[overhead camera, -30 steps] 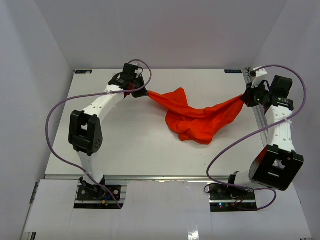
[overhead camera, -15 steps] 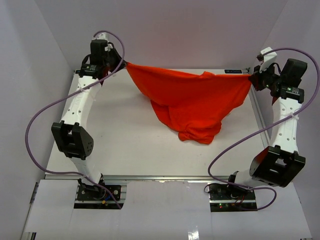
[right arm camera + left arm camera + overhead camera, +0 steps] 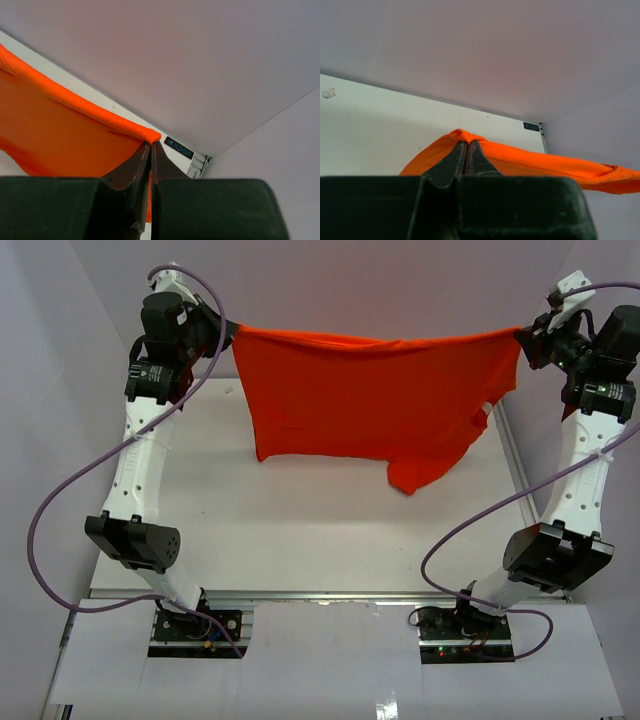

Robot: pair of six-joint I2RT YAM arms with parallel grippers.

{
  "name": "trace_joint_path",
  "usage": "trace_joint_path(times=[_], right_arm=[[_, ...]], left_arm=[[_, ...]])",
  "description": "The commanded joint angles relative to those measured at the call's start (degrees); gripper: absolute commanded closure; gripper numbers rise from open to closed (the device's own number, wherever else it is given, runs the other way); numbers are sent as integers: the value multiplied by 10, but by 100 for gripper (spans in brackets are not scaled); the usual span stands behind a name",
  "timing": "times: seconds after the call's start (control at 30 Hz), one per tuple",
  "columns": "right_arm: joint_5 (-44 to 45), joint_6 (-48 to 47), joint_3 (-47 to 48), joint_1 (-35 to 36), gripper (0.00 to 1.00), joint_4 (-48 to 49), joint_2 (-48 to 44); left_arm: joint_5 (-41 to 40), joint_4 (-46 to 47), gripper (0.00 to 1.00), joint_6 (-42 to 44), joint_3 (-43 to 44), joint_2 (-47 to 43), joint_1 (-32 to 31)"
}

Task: Fold and stack the t-shirts
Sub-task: Flatten the tshirt out

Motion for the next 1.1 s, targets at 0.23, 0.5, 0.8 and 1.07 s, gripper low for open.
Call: trace_joint_path(times=[0.23,0.5,0.8,1.07], right_arm=[[-34,136,71,-4,94,178,-32],[-17,187,116,-4,94,239,-27],[-8,263,116,-4,94,312,-64],[12,307,132,-4,94,348,-100]], left_arm=[[-64,43,92,14,33,-96,4],[-110,50,92,23,33,-142,4],[-106,63,92,-21,-1,-224,3],[-114,77,92,-35,-27,-284,3]])
